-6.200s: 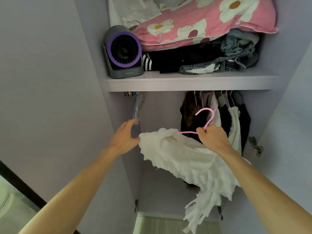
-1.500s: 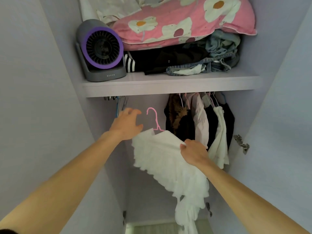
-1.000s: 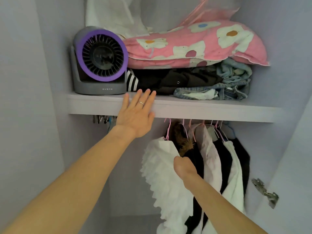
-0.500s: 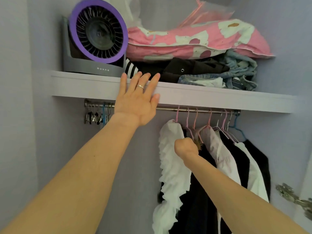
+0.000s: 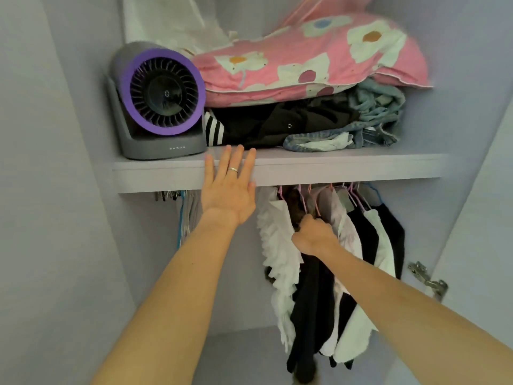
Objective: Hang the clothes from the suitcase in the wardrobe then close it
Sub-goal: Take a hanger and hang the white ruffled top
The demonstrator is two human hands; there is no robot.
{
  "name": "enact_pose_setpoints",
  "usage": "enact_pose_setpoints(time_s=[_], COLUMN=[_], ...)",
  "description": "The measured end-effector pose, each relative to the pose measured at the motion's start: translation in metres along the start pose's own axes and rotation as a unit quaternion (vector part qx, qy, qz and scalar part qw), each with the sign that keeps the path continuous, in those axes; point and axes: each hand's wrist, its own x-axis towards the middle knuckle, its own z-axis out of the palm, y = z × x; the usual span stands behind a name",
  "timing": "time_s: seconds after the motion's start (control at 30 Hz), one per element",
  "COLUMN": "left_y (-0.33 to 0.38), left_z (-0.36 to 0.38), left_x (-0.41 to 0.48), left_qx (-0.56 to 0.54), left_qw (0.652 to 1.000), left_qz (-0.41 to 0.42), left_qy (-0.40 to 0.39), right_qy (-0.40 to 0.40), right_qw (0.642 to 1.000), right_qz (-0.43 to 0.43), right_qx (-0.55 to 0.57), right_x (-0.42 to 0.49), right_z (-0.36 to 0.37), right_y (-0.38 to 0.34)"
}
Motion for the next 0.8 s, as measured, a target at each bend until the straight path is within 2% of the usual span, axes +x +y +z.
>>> enact_pose_setpoints(time_s=[0.17, 0.23, 0.33, 0.43, 0.5, 0.63, 0.73, 0.8], left_y=[-0.001, 0.002, 0.03, 0.076, 0.107, 0.173, 0.242, 0.282], left_z=[-0.05, -0.065, -0.082, -0.084, -0.076, -0.05, -0.036, -0.033], left_x=[-0.01, -0.027, -0.071, -0.127, -0.158, -0.21, -0.245, -0.263], left_qx=[-0.036, -0.09, -0.174, -0.278, -0.32, -0.337, -0.351, -0.365], left_qw=[0.988, 0.982, 0.969, 0.935, 0.917, 0.883, 0.833, 0.803], left_qz=[-0.002, -0.002, 0.056, 0.1, 0.109, 0.166, 0.222, 0.255], left_qy=[-0.152, -0.166, -0.169, -0.197, -0.214, -0.28, -0.365, -0.395], right_qy=[-0.004, 0.011, 0.046, 0.064, 0.077, 0.059, 0.063, 0.058], right_qw=[0.998, 0.996, 0.99, 0.988, 0.988, 0.989, 0.977, 0.971], right_qz=[-0.063, -0.088, -0.108, -0.096, -0.063, 0.035, 0.135, 0.177], right_qx=[-0.008, 0.028, 0.075, 0.102, 0.117, 0.13, 0.153, 0.15], right_x=[-0.069, -0.099, -0.162, -0.236, -0.28, -0.352, -0.403, -0.43], right_z=[-0.086, -0.108, -0.123, -0.115, -0.101, -0.062, -0.04, -0.032], right_y=[0.0, 0.01, 0.039, 0.091, 0.131, 0.211, 0.279, 0.311])
